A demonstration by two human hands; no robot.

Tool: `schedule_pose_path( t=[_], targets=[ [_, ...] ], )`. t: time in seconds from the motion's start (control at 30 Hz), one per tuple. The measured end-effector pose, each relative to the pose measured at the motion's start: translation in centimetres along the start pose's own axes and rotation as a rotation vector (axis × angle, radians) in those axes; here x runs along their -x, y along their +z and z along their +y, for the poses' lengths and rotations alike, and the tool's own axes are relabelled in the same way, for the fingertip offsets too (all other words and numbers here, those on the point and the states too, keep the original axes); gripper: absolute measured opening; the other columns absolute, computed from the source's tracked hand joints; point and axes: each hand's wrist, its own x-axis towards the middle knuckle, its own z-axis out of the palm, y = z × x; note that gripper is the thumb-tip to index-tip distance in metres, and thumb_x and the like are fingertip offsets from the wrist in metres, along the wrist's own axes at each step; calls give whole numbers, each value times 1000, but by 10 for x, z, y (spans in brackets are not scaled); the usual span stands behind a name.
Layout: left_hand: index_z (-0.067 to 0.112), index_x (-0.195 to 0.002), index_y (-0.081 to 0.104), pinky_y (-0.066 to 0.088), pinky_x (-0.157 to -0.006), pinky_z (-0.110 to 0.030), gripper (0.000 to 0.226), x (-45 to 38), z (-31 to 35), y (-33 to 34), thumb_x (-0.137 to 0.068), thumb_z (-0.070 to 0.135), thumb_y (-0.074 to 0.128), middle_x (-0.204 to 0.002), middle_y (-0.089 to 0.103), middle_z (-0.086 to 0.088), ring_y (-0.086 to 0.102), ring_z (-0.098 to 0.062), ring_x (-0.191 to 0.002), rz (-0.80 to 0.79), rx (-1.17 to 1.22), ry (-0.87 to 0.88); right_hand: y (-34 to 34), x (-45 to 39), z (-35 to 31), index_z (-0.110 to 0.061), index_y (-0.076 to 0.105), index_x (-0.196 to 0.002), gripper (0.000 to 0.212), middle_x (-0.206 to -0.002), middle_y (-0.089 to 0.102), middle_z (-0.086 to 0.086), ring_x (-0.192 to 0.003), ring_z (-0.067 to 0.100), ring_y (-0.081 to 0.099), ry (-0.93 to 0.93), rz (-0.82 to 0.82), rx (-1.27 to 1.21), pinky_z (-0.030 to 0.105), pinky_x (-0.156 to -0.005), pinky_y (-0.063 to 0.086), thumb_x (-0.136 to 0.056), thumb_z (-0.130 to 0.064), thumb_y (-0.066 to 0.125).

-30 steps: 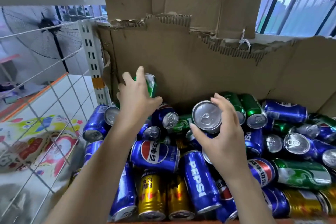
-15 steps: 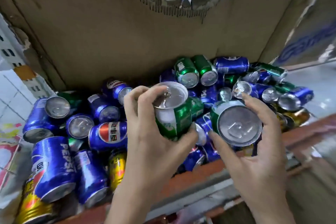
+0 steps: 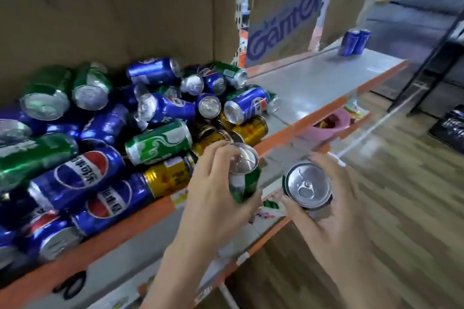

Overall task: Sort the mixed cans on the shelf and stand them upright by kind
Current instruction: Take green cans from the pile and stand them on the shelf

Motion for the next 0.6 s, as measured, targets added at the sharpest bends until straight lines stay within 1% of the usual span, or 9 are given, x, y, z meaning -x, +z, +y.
schedule_pose_path(
  t=[0.07, 0.13, 0.17, 0.23, 0.3, 0.33, 0.4, 0.47, 0.6],
  targets=[
    [29, -125, 39, 27, -88, 2, 75, -11, 25, 44, -64, 27, 83, -119, 41, 12, 42, -1, -107, -45, 34, 5, -29, -7, 33, -21, 44, -126, 57, -123, 52, -1, -118, 20, 49, 34, -28, 40, 28, -97, 40, -76, -33, 69],
    [32, -140, 29, 26, -89, 3, 89, -20, 46, 81, -67, 32, 81, -119, 36, 18, 38, 5, -107, -93, 52, 7, -51, -13, 64, -24, 43, -126, 57, -121, 55, 1, -116, 21, 51, 46, -37, 104, 33, -95, 41, -76, -30, 69],
    [31, -143, 27, 28, -89, 2, 94, -24, 54, 96, -66, 33, 82, -119, 36, 18, 39, 5, -107, -110, 34, 14, -59, -16, 79, -25, 42, -125, 57, -121, 56, 1, -116, 22, 52, 57, -39, 124, 35, -94, 42, -75, -28, 69],
    [21, -142, 36, 34, -86, -7, 97, -33, 61, 125, -60, 33, 86, -122, 43, 9, 44, -3, -105, -123, -61, 44, -71, -23, 103, -27, 43, -124, 58, -121, 56, -2, -116, 21, 52, 104, -56, 115, 41, -93, 45, -73, -27, 70],
    [14, -134, 49, 40, -85, -26, 92, -41, 62, 149, -53, 33, 89, -122, 52, -1, 51, -15, -105, -141, -148, 44, -80, -30, 127, -20, 50, -122, 52, -120, 57, -3, -115, 22, 52, 107, -65, 148, 44, -94, 44, -74, -33, 67],
    [14, -130, 52, 41, -85, -33, 91, -47, 61, 160, -50, 34, 90, -121, 55, -4, 55, -21, -105, -155, -178, 27, -84, -35, 139, -18, 53, -120, 51, -119, 58, -3, -114, 23, 53, 102, -67, 185, 42, -96, 42, -74, -38, 65],
    [16, -125, 56, 44, -82, -40, 91, -60, 59, 181, -45, 38, 91, -118, 59, -5, 58, -30, -101, -173, -264, 15, -89, -48, 157, -18, 53, -120, 54, -118, 58, -5, -113, 23, 53, 122, -84, 222, 31, -99, 36, -73, -43, 60],
    [16, -121, 59, 45, -78, -42, 90, -77, 54, 204, -40, 40, 91, -114, 61, -4, 59, -32, -96, -168, -323, 24, -93, -65, 177, -19, 51, -120, 56, -118, 58, -6, -111, 22, 53, 139, -99, 234, 21, -96, 33, -71, -45, 58],
    [16, -121, 60, 45, -78, -42, 86, -122, 47, 250, -43, 41, 89, -113, 61, -4, 59, -32, -97, -138, -301, 11, -98, -107, 220, -18, 54, -118, 57, -112, 58, -9, -104, 16, 51, 155, -103, 236, 16, -89, 35, -69, -47, 57]
  ],
)
